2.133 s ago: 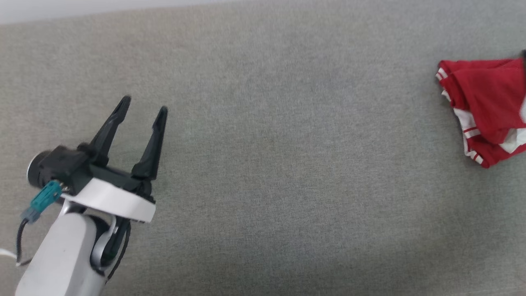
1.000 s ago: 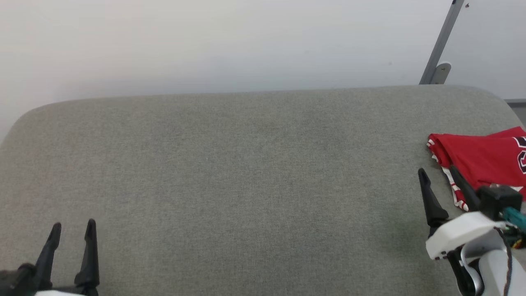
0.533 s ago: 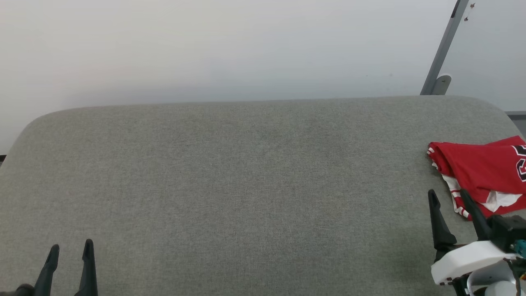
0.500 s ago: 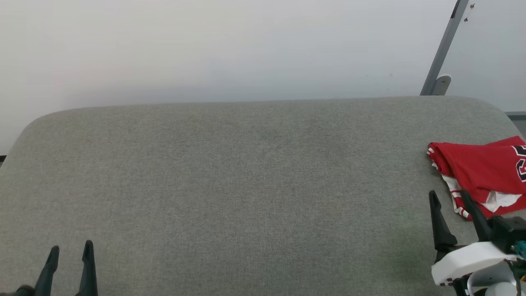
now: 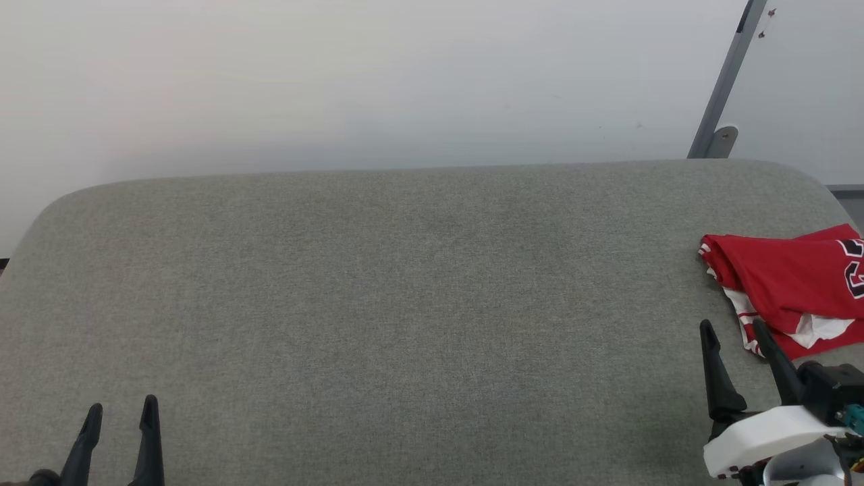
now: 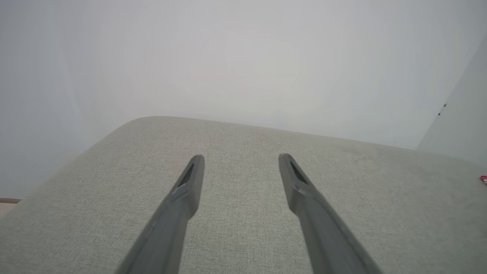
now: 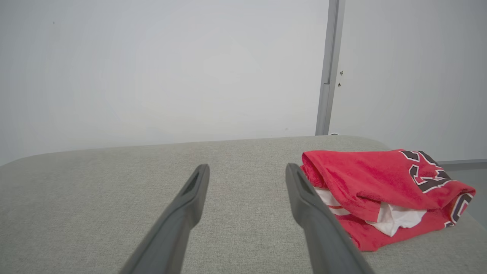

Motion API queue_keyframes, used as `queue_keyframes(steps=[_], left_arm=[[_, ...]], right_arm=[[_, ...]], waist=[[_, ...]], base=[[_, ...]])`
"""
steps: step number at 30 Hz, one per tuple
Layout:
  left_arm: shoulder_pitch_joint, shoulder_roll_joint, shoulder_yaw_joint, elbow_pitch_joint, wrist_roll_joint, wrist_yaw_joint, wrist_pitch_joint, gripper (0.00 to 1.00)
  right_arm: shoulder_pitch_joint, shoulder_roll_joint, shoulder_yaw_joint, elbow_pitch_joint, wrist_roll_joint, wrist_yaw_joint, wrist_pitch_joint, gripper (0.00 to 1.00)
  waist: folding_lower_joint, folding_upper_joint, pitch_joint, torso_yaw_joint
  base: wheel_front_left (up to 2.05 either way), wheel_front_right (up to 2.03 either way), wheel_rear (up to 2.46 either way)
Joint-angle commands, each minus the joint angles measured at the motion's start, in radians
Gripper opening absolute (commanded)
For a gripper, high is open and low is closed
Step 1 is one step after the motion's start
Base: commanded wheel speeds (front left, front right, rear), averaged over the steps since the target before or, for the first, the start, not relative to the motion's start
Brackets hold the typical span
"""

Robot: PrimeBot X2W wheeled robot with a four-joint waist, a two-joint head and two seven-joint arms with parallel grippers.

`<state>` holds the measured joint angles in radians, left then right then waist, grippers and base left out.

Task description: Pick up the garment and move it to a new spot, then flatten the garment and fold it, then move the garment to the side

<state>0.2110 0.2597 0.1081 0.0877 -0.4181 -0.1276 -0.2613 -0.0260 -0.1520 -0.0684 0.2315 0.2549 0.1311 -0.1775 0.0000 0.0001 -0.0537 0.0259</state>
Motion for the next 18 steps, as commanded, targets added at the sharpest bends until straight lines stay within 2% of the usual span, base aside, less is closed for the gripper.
queue_keyframes(steps=[1,6,7,10,18], left_arm=[[0.014,0.002,0.004,-0.005,0.0,-0.003,-0.005,1.0],[0.011,-0.013,0.021,-0.012,0.019,-0.003,-0.005,1.0],[0.002,-0.011,0.02,-0.009,0.01,0.0,0.0,0.0],[0.0,-0.026,0.016,0.014,0.003,0.0,0.006,0.0],[-0.042,-0.048,0.016,0.032,-0.145,0.0,0.052,0.0]], right_arm=[[0.015,0.007,-0.003,-0.009,-0.002,-0.001,0.006,1.0],[0.018,0.014,-0.009,-0.023,0.004,-0.001,0.015,1.0],[0.012,0.013,-0.006,-0.017,0.002,0.0,0.012,0.0],[0.018,0.02,-0.005,0.006,0.01,0.0,0.015,0.0],[0.001,0.03,-0.015,0.009,0.177,0.0,0.054,0.0]], waist=[[0.0,-0.0001,0.0,0.0],[0.0,-0.0001,0.001,0.002],[0.0,-0.0001,0.001,0.002],[0.0,-0.0001,0.001,0.002],[0.0,-0.0001,0.005,0.0]], base=[[0.0,0.0,0.0],[0.0,0.0,0.0],[0.0,0.0,0.0],[0.0,0.0,0.0],[0.0,0.0,0.0]])
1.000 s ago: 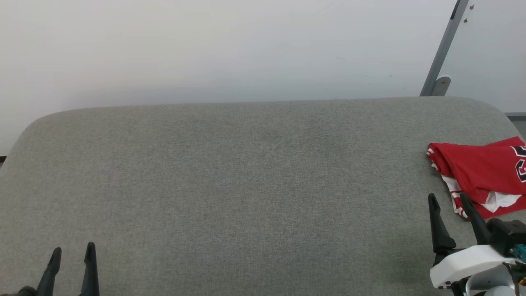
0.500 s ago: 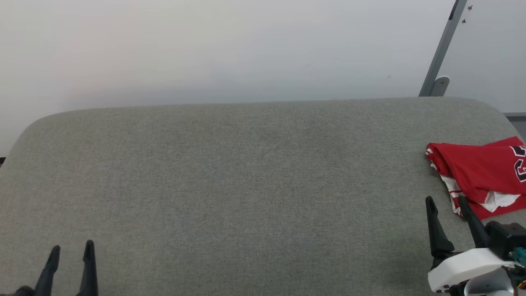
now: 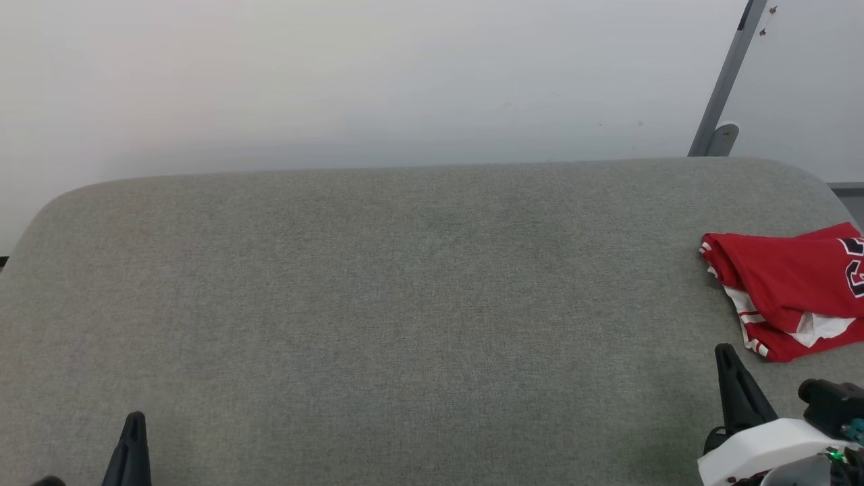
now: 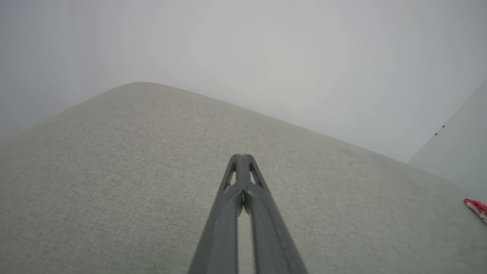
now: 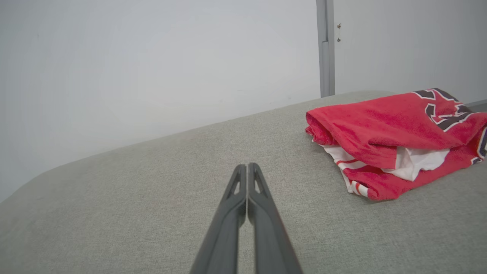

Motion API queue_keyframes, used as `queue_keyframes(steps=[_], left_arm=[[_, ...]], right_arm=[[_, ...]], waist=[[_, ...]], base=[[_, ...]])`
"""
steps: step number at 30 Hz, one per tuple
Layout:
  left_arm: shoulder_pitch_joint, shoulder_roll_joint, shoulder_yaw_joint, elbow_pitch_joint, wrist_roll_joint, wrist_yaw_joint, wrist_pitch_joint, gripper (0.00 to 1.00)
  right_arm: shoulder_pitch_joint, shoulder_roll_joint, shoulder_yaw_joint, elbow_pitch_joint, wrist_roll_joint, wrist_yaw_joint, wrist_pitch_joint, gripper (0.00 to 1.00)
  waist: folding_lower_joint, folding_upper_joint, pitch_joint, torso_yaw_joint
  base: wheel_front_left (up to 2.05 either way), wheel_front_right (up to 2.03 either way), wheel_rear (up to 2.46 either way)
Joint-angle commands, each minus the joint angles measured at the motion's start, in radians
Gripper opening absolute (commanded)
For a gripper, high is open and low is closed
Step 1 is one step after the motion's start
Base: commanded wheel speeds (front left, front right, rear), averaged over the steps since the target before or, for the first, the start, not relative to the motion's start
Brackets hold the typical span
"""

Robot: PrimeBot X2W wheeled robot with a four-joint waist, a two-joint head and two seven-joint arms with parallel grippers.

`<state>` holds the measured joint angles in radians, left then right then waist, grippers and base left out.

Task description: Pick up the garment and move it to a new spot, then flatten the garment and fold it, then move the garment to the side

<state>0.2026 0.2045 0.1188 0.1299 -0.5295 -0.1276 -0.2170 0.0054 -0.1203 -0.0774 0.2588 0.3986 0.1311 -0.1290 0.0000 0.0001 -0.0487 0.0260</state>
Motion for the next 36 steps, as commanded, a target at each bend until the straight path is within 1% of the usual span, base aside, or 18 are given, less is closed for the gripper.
queue_keyframes(steps=[1,14,15,36], left_arm=[[-0.037,0.005,0.005,-0.009,-0.049,0.0,0.013,0.0],[-0.088,-0.023,0.003,0.013,-0.235,-0.001,0.07,0.0],[-0.088,-0.023,0.003,0.013,-0.235,-0.001,0.07,0.0],[-0.157,-0.06,0.001,0.042,-0.482,-0.002,0.147,0.0]], right_arm=[[-0.031,0.0,-0.006,-0.019,0.051,0.0,0.009,0.0],[-0.045,0.012,-0.008,-0.023,0.26,0.0,0.048,0.0],[-0.045,0.012,-0.008,-0.023,0.26,0.0,0.048,0.0],[-0.068,0.029,-0.016,-0.023,0.539,0.0,0.105,0.0]], waist=[[0.0,-0.0001,0.001,0.0],[0.0,-0.0001,0.007,-0.003],[0.0,-0.0001,0.007,-0.003],[0.0,-0.0001,0.016,-0.008]], base=[[0.0,0.0,0.0],[0.0,0.0,0.0],[0.0,0.0,0.0],[0.0,0.0,0.0]])
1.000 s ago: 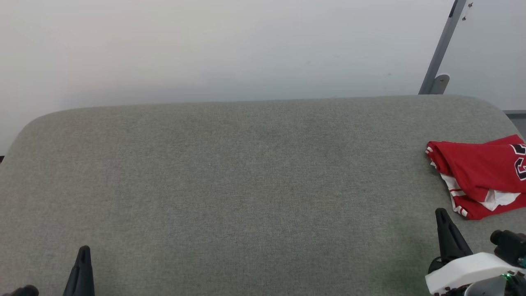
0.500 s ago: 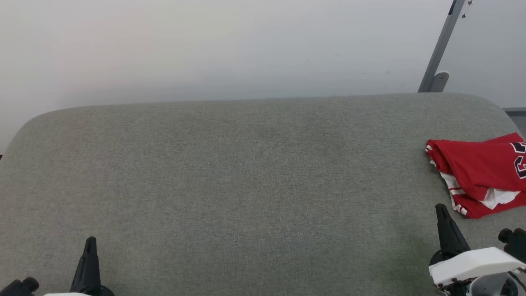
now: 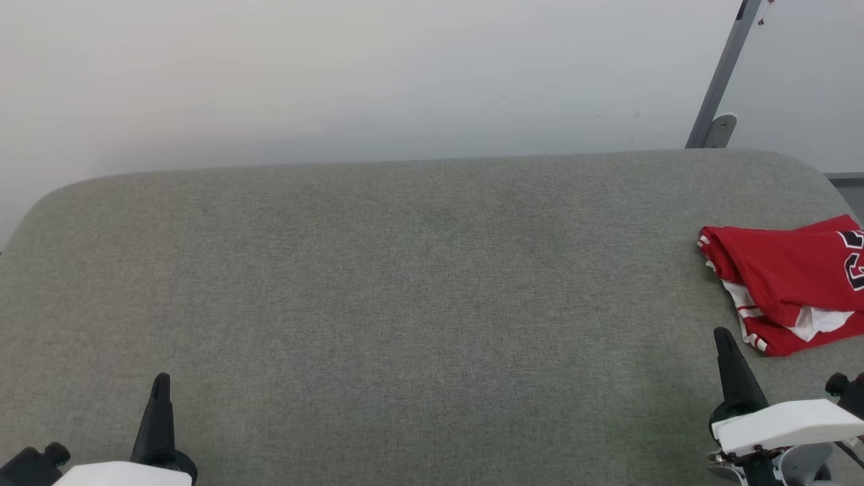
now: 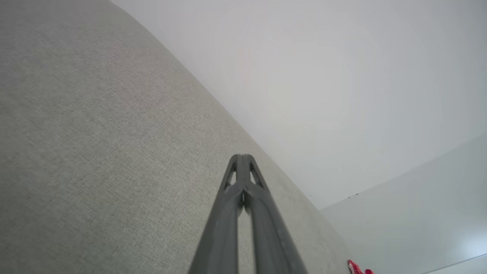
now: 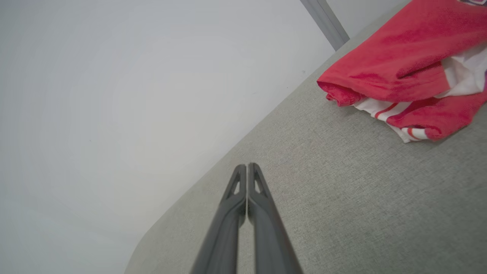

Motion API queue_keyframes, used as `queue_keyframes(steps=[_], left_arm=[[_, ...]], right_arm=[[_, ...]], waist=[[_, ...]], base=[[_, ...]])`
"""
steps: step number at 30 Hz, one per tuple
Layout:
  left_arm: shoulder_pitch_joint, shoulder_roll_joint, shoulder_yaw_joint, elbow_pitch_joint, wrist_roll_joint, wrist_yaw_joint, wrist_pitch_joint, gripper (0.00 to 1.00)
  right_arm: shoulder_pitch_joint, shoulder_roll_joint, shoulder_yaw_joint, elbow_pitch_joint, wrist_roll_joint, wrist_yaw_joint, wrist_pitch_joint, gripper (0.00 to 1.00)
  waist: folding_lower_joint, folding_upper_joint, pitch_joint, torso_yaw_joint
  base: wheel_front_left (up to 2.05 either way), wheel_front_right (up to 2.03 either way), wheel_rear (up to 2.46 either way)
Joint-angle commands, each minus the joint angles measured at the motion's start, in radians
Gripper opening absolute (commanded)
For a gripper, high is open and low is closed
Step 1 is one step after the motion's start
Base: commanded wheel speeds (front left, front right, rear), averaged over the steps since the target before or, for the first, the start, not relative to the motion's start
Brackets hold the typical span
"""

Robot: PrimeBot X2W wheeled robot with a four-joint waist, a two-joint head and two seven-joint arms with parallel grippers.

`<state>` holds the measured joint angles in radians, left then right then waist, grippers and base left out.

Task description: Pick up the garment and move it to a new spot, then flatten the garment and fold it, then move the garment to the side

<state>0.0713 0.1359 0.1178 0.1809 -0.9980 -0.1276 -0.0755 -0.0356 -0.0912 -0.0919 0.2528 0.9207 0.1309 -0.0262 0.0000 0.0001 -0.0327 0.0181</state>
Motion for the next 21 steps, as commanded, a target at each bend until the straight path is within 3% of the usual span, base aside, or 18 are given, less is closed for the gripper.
queue_keyframes(steps=[1,21], left_arm=[[-0.028,0.007,0.002,-0.008,-0.025,-0.002,0.008,0.0],[-0.081,-0.023,0.0,0.015,-0.215,-0.003,0.067,0.0]], right_arm=[[-0.028,0.001,-0.002,-0.017,0.029,0.0,0.004,0.0],[-0.045,0.013,-0.009,-0.015,0.242,0.0,0.049,0.0]], waist=[[0.0,-0.0001,0.0,0.0],[0.0,-0.0001,0.009,-0.005]], base=[[0.0,0.0,0.0],[0.0,0.0,0.0]])
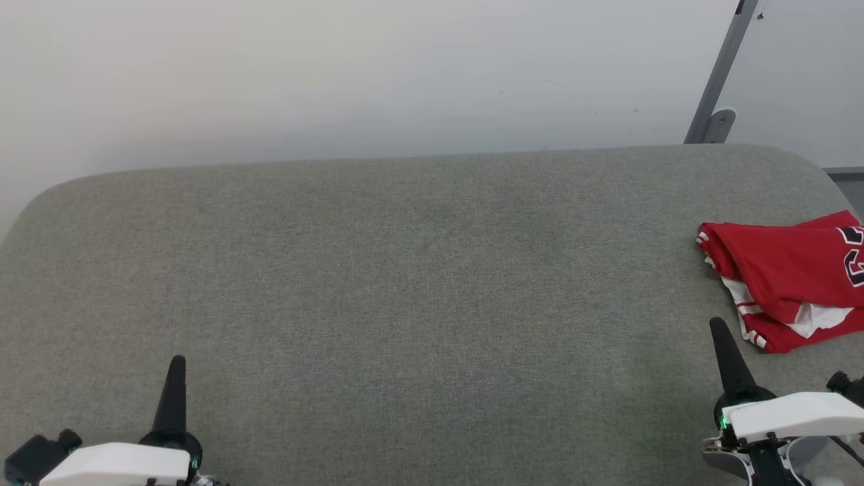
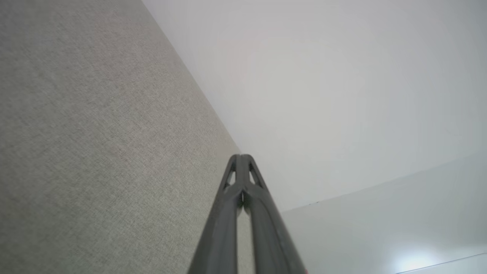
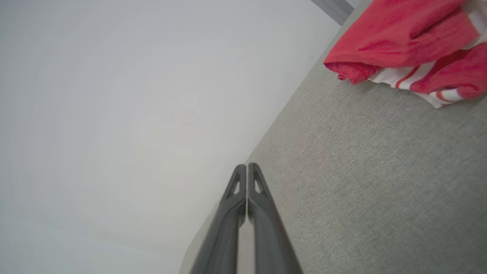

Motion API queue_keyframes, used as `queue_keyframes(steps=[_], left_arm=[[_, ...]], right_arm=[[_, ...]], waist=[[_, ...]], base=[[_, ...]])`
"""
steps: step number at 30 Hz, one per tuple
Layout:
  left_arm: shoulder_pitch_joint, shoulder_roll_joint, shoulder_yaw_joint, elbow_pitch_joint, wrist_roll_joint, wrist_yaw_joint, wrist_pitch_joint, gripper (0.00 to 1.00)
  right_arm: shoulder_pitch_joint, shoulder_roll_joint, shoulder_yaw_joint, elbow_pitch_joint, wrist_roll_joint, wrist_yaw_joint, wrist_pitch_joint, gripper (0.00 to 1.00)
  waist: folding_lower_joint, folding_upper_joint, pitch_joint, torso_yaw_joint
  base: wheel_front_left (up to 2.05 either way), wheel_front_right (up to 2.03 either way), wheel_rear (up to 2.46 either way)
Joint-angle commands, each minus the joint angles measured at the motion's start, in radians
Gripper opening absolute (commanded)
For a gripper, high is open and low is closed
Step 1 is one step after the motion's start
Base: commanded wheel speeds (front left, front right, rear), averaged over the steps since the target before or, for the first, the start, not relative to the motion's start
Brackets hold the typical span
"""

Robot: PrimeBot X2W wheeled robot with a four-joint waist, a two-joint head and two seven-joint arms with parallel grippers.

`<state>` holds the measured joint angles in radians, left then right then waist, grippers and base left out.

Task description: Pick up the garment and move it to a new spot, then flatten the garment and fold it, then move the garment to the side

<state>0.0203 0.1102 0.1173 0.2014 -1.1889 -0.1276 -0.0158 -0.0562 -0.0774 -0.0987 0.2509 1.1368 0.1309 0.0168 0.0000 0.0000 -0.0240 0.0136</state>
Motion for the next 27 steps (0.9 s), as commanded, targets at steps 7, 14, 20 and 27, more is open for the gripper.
queue_keyframes(steps=[7,14,20,27], left_arm=[[-0.044,-0.005,0.001,0.0,-0.074,-0.003,0.024,0.0],[-0.057,-0.015,0.0,0.008,-0.129,-0.003,0.042,0.0],[-0.07,-0.022,0.0,0.013,-0.173,-0.004,0.055,0.0],[-0.085,-0.029,-0.001,0.02,-0.227,-0.004,0.071,0.0]], right_arm=[[-0.029,0.003,-0.005,-0.013,0.083,0.0,0.019,0.0],[-0.032,0.007,-0.007,-0.012,0.145,0.0,0.03,0.0],[-0.038,0.011,-0.008,-0.012,0.196,0.0,0.042,0.0],[-0.042,0.015,-0.01,-0.011,0.252,0.0,0.053,0.0]], waist=[[0.0,0.0,0.003,-0.002],[0.0,0.0,0.006,-0.003],[0.0,0.0,0.009,-0.005],[0.0,0.0,0.012,-0.006]], base=[[0.0,0.0,0.0],[0.0,0.0,0.0],[0.0,0.0,0.0],[0.0,0.0,0.0]])
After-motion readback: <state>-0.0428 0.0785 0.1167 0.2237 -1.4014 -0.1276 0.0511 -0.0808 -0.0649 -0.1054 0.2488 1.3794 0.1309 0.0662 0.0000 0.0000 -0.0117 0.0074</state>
